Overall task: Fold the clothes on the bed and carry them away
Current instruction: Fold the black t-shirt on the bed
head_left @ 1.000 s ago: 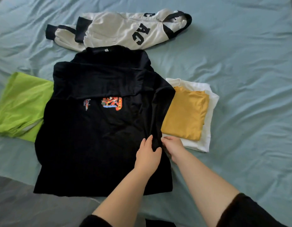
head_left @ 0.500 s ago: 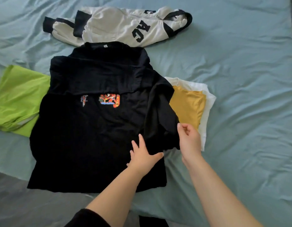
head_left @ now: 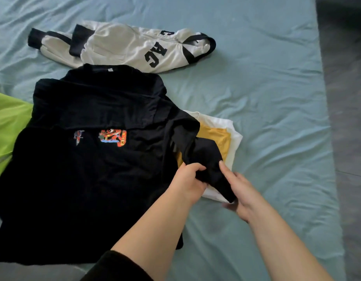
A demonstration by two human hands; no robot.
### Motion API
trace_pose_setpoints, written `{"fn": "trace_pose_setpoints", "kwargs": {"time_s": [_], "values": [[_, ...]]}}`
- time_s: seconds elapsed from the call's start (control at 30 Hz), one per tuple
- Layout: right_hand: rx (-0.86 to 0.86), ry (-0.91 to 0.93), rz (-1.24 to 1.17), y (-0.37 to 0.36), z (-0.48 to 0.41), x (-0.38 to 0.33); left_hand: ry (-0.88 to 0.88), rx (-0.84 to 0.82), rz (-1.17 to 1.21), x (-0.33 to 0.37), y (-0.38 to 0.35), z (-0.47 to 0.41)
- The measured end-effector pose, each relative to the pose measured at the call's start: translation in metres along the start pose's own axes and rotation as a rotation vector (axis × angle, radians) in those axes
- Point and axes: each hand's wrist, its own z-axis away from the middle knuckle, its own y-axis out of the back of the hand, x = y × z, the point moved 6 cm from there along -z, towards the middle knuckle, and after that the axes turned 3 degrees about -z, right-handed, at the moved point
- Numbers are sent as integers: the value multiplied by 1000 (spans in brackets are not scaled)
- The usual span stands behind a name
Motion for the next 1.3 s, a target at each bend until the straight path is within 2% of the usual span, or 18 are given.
{"fn": "trace_pose_setpoints", "kwargs": {"time_s": [0.07, 0.1, 0.17, 0.23, 0.33, 0.37, 0.43, 0.5, 0.67, 0.87, 0.97, 1.07, 1.23, 1.3], "values": [[-244, -204, -216, -9, -8, 8, 91, -17, 128, -10, -9, -2], [-298, -231, -319, -9, -11, 3, 130, -6, 183, -15, -13, -5], [-290, -198, -403, 3, -20, -15, 166, 16, 244, -21, -21, -11], [-208, -28, -345, 26, -32, -44, 189, 16, 167, -28, -28, -15], [159, 469, -7, 84, -34, -119, 265, 8, -157, -40, -33, -19], [236, 591, 101, 98, -28, -145, 289, 2, -246, -43, -35, -19], [332, 757, 278, 121, -19, -193, 315, 21, -343, -47, -38, -20], [409, 833, 362, 144, -14, -231, 318, 48, -355, -49, -39, -22], [514, 769, 240, 197, -23, -280, 319, 91, -378, -53, -45, -24], [594, 581, 206, 237, -44, -276, 245, 92, -469, -36, -56, -42], [585, 565, 202, 238, -44, -270, 139, 97, -588, -20, -71, -54], [489, 571, 152, 221, -42, -271, -125, 13, -761, -3, -110, -64], [218, 572, 55, 155, -29, -274, -612, -231, -1192, 7, -212, -56], [54, 584, 8, 121, -21, -275, -711, -221, -1175, 14, -233, -52]]}}
